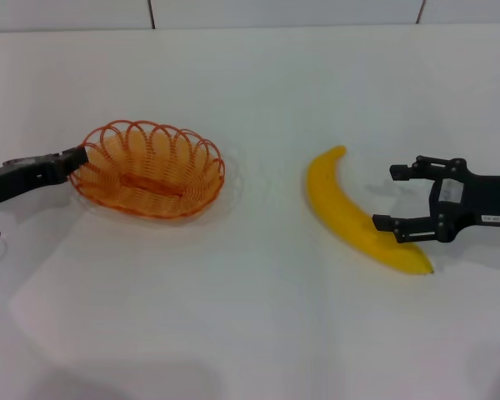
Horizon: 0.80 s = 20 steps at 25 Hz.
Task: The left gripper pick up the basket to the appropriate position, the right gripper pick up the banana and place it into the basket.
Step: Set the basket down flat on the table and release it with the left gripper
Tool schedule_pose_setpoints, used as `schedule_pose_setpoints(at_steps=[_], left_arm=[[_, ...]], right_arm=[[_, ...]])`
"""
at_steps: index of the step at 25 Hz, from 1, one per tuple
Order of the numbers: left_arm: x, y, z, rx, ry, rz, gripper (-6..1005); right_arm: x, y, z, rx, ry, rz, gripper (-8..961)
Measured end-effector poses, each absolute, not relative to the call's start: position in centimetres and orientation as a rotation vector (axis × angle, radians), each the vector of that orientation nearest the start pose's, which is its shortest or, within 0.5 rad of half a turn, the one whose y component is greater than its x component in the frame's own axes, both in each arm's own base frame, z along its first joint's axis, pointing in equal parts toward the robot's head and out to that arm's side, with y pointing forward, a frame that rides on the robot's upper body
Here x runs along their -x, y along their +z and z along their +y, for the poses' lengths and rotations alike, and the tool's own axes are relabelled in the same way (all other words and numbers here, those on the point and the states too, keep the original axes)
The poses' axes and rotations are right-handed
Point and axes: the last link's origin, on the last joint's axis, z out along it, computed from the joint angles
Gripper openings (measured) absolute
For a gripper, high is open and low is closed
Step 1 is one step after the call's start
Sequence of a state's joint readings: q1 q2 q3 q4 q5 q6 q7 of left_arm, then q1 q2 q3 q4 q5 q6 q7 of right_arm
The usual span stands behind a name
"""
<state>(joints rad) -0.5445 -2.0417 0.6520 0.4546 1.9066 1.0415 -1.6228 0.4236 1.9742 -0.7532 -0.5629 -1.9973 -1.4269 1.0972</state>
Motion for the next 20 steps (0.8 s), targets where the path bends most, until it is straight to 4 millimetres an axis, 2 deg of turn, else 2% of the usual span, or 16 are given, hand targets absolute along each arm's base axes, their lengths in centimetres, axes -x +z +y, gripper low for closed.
schedule_pose_setpoints(at_steps=[17, 20], left_arm=[[32.71, -0.05, 36.72, 2.149, -0.589, -1.211, 209], [32.74, 0.14, 36.77, 2.145, -0.594, -1.188, 322]], right_arm=[[-33.10, 1.28, 31.07, 2.681, 0.365, 0.443, 790], [-33.11, 1.28, 31.06, 2.681, 0.364, 0.443, 789]])
